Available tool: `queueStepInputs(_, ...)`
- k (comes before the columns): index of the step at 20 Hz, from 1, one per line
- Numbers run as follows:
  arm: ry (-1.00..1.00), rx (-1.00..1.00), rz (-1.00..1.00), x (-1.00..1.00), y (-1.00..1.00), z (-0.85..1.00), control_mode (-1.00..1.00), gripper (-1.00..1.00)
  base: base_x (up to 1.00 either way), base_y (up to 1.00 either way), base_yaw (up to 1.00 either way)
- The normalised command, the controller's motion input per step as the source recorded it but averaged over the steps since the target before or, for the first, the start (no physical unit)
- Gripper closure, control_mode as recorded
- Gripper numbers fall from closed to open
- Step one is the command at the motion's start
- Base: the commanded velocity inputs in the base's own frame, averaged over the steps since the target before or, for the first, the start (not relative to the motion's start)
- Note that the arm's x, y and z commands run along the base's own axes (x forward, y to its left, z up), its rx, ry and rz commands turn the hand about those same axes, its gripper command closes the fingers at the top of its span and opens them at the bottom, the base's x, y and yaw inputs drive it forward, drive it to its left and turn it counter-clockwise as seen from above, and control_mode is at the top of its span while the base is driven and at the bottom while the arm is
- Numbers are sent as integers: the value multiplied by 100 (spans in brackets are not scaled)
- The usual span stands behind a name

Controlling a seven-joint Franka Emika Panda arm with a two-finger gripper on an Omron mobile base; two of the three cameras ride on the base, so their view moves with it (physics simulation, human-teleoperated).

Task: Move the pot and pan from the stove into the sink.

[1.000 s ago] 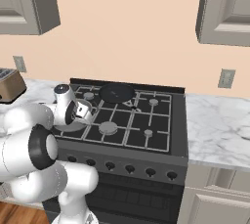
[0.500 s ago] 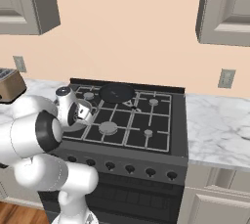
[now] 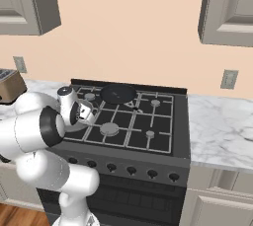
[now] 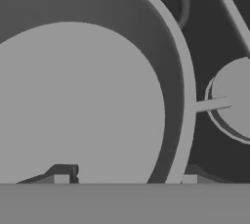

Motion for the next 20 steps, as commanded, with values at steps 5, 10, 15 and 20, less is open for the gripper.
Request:
queueStepInputs(5,0,0,0,0,0,1,-100,100,0,0,0)
queueStepInputs(10,0,1,-3,0,0,30,-100,100,0,0,0)
queueStepInputs(15,0,3,-4,-2,0,58,-100,100,0,0,0)
queueStepInputs(20,0,5,-3,-21,-6,73,-100,100,0,0,0)
